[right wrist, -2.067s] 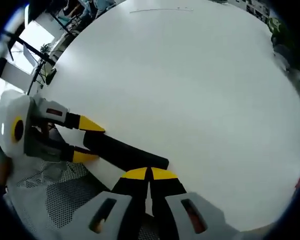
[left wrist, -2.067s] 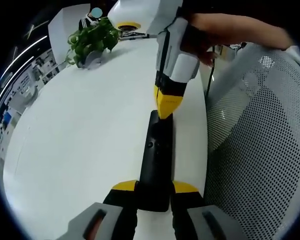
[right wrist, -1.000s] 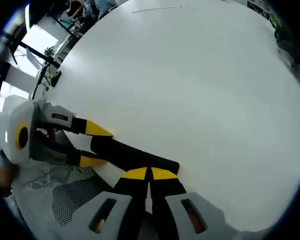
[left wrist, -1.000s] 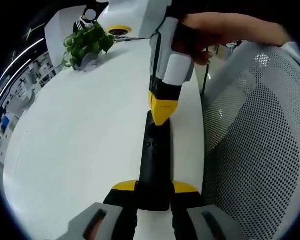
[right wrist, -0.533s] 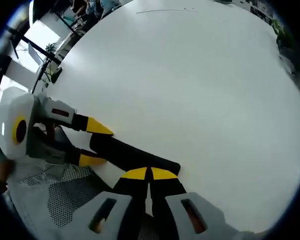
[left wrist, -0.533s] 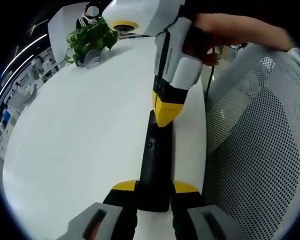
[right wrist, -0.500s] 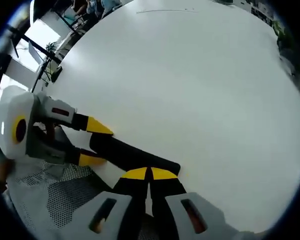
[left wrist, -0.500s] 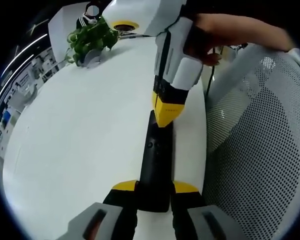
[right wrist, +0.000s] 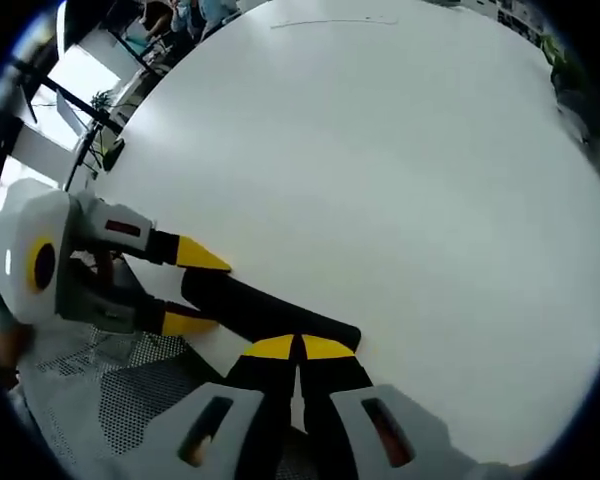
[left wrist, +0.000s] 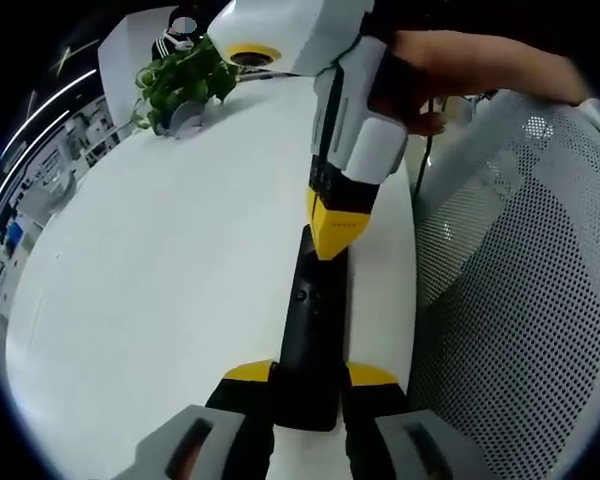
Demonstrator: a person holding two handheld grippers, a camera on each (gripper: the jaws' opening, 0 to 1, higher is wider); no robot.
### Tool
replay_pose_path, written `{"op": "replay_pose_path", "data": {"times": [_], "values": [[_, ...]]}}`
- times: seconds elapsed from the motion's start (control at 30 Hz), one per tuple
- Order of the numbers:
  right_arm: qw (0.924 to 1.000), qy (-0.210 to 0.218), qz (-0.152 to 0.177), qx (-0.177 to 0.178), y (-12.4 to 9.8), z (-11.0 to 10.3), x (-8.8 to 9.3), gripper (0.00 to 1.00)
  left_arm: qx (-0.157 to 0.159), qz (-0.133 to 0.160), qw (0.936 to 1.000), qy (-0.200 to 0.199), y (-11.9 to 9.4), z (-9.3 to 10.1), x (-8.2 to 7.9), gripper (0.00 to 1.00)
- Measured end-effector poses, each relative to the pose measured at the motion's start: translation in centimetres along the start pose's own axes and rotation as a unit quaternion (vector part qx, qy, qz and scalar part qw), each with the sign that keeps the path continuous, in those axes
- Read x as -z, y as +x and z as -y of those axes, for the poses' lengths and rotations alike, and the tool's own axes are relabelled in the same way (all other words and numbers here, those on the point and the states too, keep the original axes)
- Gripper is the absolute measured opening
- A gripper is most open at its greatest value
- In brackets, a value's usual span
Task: Press the specified remote control buttons in sequence, fully releasing each button before pressing the next.
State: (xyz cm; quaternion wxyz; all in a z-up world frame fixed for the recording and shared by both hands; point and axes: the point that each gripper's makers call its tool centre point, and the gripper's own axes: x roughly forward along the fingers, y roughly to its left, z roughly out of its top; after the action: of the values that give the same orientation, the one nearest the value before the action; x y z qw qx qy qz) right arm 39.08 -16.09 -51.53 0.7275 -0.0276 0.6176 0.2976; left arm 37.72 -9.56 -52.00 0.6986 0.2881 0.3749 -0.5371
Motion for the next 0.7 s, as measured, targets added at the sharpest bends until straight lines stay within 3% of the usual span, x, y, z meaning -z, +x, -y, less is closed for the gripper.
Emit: {"op": "replay_pose_path", "data": {"times": [0.6,0.7], "values": [[0.9998,-0.012,-0.008,0.010,-0.43,0.07,0.09,0.00,0.003,0.005,0.9998,0.021,-0.03,0.15,-0.25,0.24],[1.0000,-0.002,0.004,0.001,-0.69,-0.11,-0.41,0.00,0.006,0.007,0.9997,0.024,0.06,0.25,-0.31,0.24]]}}
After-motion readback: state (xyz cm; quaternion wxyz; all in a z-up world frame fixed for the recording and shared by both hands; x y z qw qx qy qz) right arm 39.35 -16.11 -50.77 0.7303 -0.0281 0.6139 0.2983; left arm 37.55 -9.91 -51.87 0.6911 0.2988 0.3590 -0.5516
